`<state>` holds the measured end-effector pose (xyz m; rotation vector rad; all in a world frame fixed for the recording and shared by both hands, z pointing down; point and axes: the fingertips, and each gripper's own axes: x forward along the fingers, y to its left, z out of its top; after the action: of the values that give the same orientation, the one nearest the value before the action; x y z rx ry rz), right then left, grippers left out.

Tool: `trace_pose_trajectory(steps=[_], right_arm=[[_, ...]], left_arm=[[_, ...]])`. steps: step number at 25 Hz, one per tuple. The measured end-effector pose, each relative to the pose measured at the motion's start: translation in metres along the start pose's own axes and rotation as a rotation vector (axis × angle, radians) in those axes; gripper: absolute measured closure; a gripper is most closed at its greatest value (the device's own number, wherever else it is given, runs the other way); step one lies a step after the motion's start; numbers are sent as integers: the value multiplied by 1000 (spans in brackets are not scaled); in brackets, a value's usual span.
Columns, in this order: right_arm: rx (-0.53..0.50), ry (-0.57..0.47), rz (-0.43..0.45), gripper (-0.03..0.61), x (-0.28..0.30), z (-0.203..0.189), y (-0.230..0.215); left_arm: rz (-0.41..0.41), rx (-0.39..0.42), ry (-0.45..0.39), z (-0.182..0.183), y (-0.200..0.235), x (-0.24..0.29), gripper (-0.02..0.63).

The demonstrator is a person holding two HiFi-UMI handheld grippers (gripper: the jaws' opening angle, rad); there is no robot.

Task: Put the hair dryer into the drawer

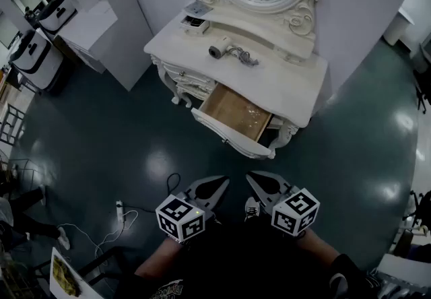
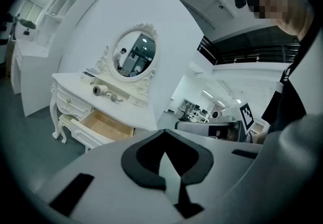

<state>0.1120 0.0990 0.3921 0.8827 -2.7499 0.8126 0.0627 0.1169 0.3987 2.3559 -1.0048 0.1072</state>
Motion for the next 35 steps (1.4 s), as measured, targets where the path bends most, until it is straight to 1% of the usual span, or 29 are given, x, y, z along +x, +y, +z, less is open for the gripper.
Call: trace_pose_trajectory(steps=[5, 11, 17, 28, 35], right_arm=[[3, -1, 1, 549, -3, -3, -2], [41, -23, 10, 549, -7, -1, -4], [35, -15, 18, 549, -10, 0, -5], [13, 12, 52, 549, -22, 1, -20], [5, 23, 70, 549, -35, 7, -42]], left_arm=[[2, -5, -2, -3, -3, 2, 611], [1, -1, -6, -4, -6, 2, 611], [6, -1, -10, -3, -10, 4, 611], [48, -24, -36, -9, -20, 19, 611], [74, -28, -53, -8, -30, 40, 611]])
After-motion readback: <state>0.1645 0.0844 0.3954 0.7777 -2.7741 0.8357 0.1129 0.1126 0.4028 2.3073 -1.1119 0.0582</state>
